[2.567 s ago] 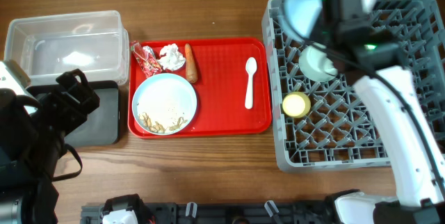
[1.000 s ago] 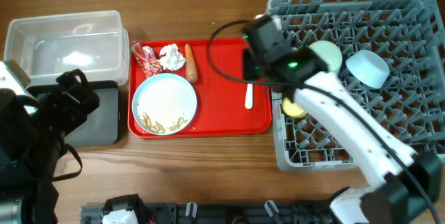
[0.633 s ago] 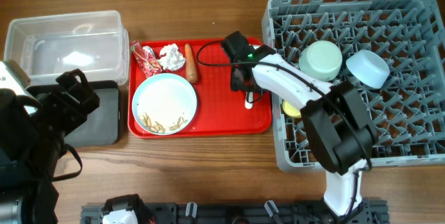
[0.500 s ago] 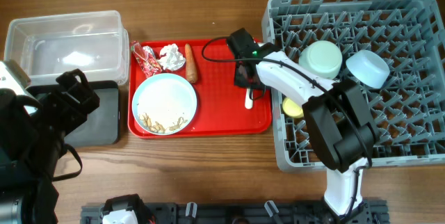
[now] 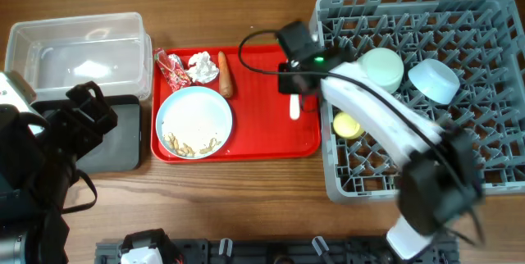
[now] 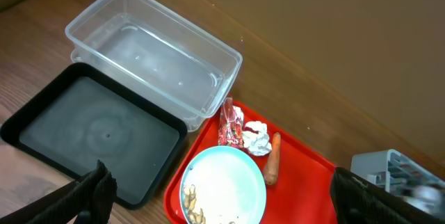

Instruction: Sort waste into correct bins and load items into the dishwasher rack

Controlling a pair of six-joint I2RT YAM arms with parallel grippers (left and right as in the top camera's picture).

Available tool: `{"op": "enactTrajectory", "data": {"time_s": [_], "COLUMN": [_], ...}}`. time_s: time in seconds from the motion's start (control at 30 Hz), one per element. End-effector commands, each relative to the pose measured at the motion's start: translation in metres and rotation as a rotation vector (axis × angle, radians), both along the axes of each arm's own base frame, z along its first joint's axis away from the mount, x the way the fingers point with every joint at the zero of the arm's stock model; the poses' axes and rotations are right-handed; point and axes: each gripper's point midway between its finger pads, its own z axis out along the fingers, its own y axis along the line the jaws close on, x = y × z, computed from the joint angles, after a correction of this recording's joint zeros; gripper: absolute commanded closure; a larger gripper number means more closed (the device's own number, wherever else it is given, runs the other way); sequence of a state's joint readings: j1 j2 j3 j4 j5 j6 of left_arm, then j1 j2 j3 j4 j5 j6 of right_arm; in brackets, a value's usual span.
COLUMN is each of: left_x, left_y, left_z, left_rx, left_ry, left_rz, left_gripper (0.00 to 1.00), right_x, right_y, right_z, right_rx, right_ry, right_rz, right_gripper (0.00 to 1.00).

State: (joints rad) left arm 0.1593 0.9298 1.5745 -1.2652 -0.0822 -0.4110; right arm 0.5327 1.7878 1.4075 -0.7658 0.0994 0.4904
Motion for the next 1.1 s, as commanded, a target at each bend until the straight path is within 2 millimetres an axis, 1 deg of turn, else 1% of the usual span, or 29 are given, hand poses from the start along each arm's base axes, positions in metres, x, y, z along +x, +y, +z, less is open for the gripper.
{"op": "enactTrajectory", "data": {"time_s": [0.0,0.03,0.07,0.13,0.17,0.23,0.27,0.3,0.33,0.37,0.4,0.43,0.47,0.53,0.6,0.63,0.67,0.73,0.77,0.8,0.83,0.9,1.0,1.07], "left_x": [-0.001,-0.001,-0.001,-0.001,-0.001,-0.001,-0.001,-0.001,-0.001,-0.001,-0.001,-0.001,-0.001,-0.001,-0.001,-0.001,-0.001,-0.001,-0.001,-0.001,-0.001,-0.001,-0.001,-0.001], "left_y": [0.004,0.004,0.004,0.004,0.004,0.004,0.004,0.004,0.004,0.004,0.004,0.004,0.004,0.004,0.004,0.004,0.004,0.004,0.004,0.004,0.004,0.004,0.004,0.004], "left_z": [0.001,0.001,0.001,0.001,0.001,0.001,0.001,0.001,0.001,0.001,0.001,0.001,0.001,0.001,0.001,0.001,0.001,0.001,0.001,0.001,0.001,0.001,0.001,0.001], "left_rx": [-0.003,-0.003,-0.002,-0.003,-0.003,-0.002,-0.003,-0.003,-0.003,-0.003,-0.003,-0.003,-0.003,-0.003,-0.003,-0.003,-0.003,-0.003,-0.003,-0.003,-0.003,-0.003,-0.003,-0.003], "left_ry": [-0.007,-0.007,-0.007,-0.007,-0.007,-0.006,-0.007,-0.007,-0.007,-0.007,-0.007,-0.007,-0.007,-0.006,-0.007,-0.006,-0.006,-0.006,-0.006,-0.006,-0.006,-0.006,-0.006,-0.006], "left_rz": [0.028,0.028,0.028,0.028,0.028,0.028,0.028,0.028,0.028,0.028,0.028,0.028,0.028,0.028,0.028,0.028,0.028,0.028,0.028,0.028,0.028,0.028,0.028,0.028], "left_gripper": [0.00,0.00,0.00,0.00,0.00,0.00,0.00,0.00,0.00,0.00,0.00,0.00,0.00,0.00,0.00,0.00,0.00,0.00,0.00,0.00,0.00,0.00,0.00,0.00], "right_x": [0.010,0.014,0.018,0.031,0.037,0.044,0.047,0.049,0.050,0.047,0.044,0.042,0.038,0.030,0.006,-0.004,-0.015,-0.037,-0.050,-0.065,-0.077,-0.101,-0.115,-0.123], "right_y": [-0.046,-0.060,-0.068,-0.088,-0.090,-0.084,-0.086,-0.091,-0.092,-0.083,-0.075,-0.071,-0.068,-0.066,-0.056,-0.053,-0.049,-0.047,-0.048,-0.054,-0.062,-0.084,-0.118,-0.134], "right_z": [0.062,0.066,0.066,0.056,0.047,0.029,0.020,0.011,0.003,0.000,0.002,0.008,0.023,0.049,0.099,0.120,0.146,0.186,0.199,0.208,0.210,0.213,0.225,0.235], "right_rx": [-0.113,-0.153,-0.178,-0.230,-0.226,-0.183,-0.194,-0.219,-0.221,-0.179,-0.145,-0.119,-0.092,-0.060,0.018,0.050,0.092,0.164,0.188,0.188,0.170,0.089,-0.037,-0.080], "right_ry": [-0.174,-0.187,-0.190,-0.185,-0.176,-0.145,-0.130,-0.114,-0.096,-0.083,-0.077,-0.078,-0.085,-0.099,-0.146,-0.179,-0.235,-0.323,-0.347,-0.354,-0.351,-0.344,-0.405,-0.461], "right_rz": [-0.064,-0.061,-0.041,0.025,0.071,0.153,0.155,0.138,0.113,0.142,0.163,0.171,0.155,0.133,0.175,0.192,0.209,0.242,0.257,0.260,0.250,0.235,0.159,0.111], "right_gripper": [0.96,0.96,0.96,0.96,0.96,0.96,0.95,0.92,0.83,0.71,0.64,0.60,0.55,0.54,0.53,0.53,0.00,0.00,0.00,0.00,0.01,0.00,0.00,0.00]}}
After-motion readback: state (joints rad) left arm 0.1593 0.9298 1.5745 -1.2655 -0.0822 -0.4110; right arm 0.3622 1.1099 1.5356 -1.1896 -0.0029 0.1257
